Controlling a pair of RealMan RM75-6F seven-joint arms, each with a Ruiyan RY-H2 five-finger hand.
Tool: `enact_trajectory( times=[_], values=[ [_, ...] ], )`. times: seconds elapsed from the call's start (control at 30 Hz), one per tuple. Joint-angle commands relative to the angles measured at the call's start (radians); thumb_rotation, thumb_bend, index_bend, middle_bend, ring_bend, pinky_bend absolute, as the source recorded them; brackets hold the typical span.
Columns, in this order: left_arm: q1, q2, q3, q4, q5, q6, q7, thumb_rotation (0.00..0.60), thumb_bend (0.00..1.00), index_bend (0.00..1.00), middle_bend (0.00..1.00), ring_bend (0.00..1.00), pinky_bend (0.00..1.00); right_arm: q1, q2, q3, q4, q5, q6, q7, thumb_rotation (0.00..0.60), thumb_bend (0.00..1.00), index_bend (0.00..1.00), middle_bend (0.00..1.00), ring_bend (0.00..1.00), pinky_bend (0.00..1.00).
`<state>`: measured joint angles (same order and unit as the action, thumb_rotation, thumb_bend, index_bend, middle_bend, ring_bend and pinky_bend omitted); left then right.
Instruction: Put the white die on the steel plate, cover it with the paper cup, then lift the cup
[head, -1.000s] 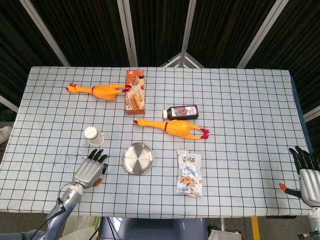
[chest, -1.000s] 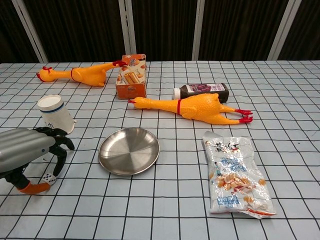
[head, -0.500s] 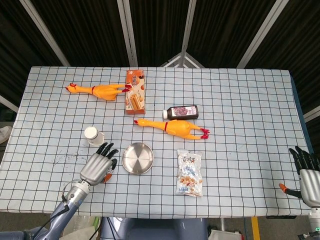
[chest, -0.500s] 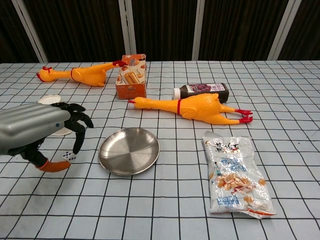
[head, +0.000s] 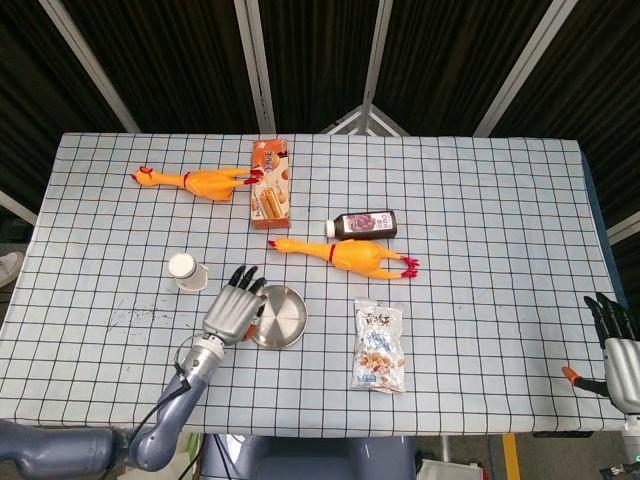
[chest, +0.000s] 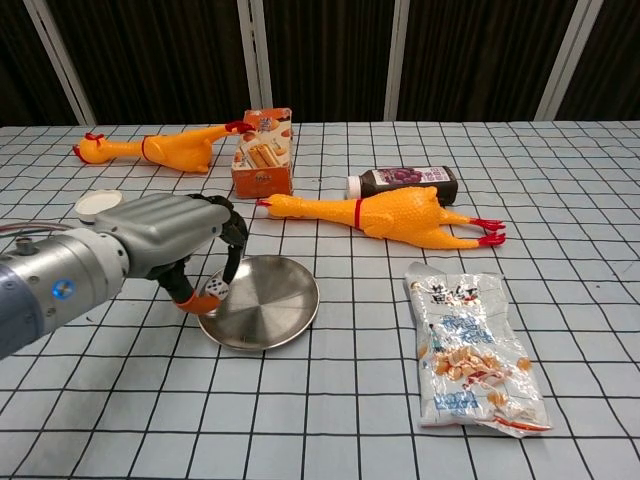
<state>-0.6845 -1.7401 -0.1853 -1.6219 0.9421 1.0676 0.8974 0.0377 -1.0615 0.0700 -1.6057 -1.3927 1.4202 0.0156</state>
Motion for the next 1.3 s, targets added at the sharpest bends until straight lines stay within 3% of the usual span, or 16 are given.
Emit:
enact_trajectory(
  times=[0.03, 0.4, 0.63, 0.97, 1.13, 1.3],
  values=[
    [-0.040, -0.064, -0.021, 0.072, -0.027, -0.021, 0.005, 0.600, 0.47, 0.54, 0.16, 0.00, 0.00, 0.002, -0.001, 0.003, 0.005, 0.007, -0.005, 0.004, 0.600, 0.12, 0.06, 0.05, 0.05, 0.00],
    [-0.094, -0.162, -0.032, 0.209, -0.054, -0.044, -0.002, 0.600, 0.47, 0.54, 0.16, 0.00, 0.00, 0.006, -0.002, 0.003, 0.010, 0.010, -0.016, 0.003, 0.600, 0.12, 0.06, 0.05, 0.05, 0.00],
    [-0.098, -0.165, -0.030, 0.219, -0.066, -0.039, -0.005, 0.600, 0.41, 0.41, 0.14, 0.00, 0.00, 0.006, -0.001, 0.003, 0.009, 0.014, -0.017, 0.003, 0.600, 0.12, 0.06, 0.05, 0.05, 0.00],
    [-0.106, -0.072, -0.026, 0.104, -0.071, -0.068, -0.053, 0.600, 0.38, 0.23, 0.08, 0.00, 0.00, 0.007, 0.001, 0.002, 0.002, 0.016, -0.023, 0.005, 0.600, 0.12, 0.06, 0.05, 0.05, 0.00],
    [-0.098, -0.003, -0.037, -0.012, -0.049, -0.034, -0.080, 0.600, 0.38, 0.21, 0.06, 0.00, 0.00, 0.006, 0.003, 0.000, -0.004, 0.014, -0.022, 0.001, 0.600, 0.12, 0.06, 0.05, 0.05, 0.00],
    [-0.078, 0.099, -0.046, -0.176, 0.001, 0.035, -0.086, 0.600, 0.40, 0.25, 0.07, 0.00, 0.00, 0.005, 0.005, 0.000, -0.010, 0.010, -0.017, -0.003, 0.600, 0.12, 0.06, 0.05, 0.05, 0.00]
  ],
)
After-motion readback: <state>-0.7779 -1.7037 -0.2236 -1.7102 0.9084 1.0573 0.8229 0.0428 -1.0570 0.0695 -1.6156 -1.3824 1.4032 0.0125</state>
